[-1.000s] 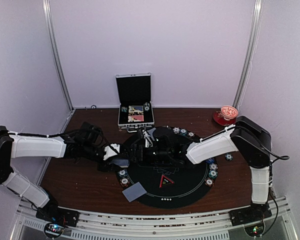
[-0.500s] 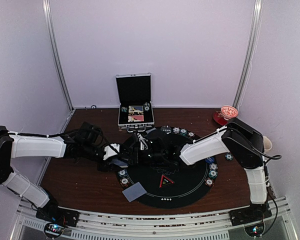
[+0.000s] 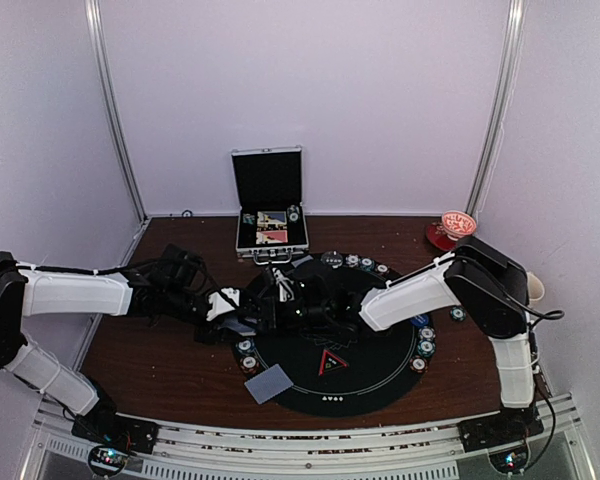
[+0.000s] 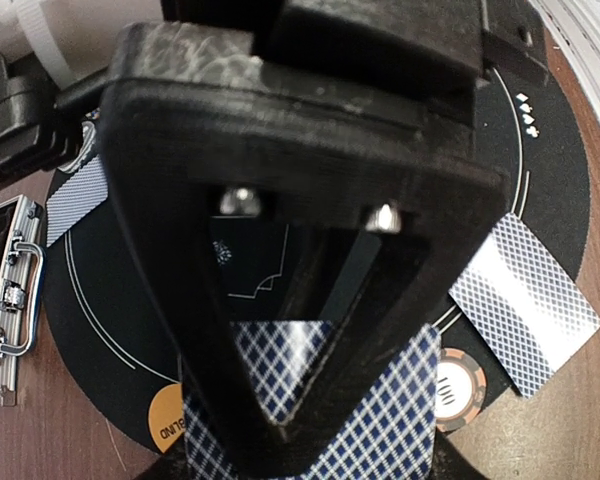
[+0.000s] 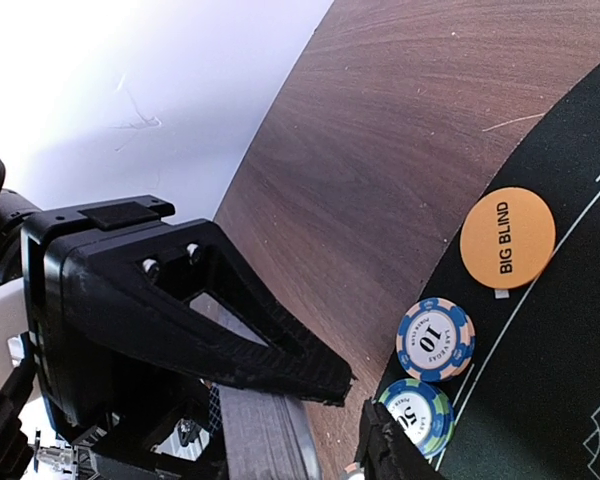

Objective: Distribute texas hold em gaming equipment
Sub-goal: Pick up the poker card from the face-down deck piles, then distribute the poker card in the big blind area, then pick up the poker card from the face-down deck piles.

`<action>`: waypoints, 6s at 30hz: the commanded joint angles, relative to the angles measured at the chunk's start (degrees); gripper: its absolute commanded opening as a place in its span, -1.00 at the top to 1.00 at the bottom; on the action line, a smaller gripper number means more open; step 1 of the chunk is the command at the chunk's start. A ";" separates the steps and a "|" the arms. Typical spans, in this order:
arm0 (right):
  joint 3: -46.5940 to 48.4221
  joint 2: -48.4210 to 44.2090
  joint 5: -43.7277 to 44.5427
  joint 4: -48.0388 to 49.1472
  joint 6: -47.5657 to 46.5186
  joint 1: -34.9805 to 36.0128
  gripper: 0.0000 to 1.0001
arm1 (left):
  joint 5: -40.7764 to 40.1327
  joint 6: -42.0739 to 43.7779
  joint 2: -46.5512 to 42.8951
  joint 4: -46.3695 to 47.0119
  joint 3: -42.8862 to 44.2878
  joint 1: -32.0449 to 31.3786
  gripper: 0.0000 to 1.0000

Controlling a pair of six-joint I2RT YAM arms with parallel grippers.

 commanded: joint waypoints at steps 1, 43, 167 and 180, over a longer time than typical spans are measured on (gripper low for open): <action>-2.96 -3.14 4.02 -4.73 -0.71 -1.80 0.31 | 1.82 0.61 -1.25 1.49 0.69 0.08 -0.11; -20.90 -25.88 -2.48 -14.65 -13.25 -3.28 1.00 | 0.84 0.26 -0.85 1.76 0.95 0.06 -0.11; 0.29 -1.37 8.55 -10.83 -3.16 -1.12 0.27 | 2.44 0.84 -1.17 0.80 0.87 0.08 -0.11; -5.04 -6.53 7.44 -10.56 -4.22 -2.32 0.69 | 2.25 0.87 -0.64 0.85 1.04 0.08 -0.11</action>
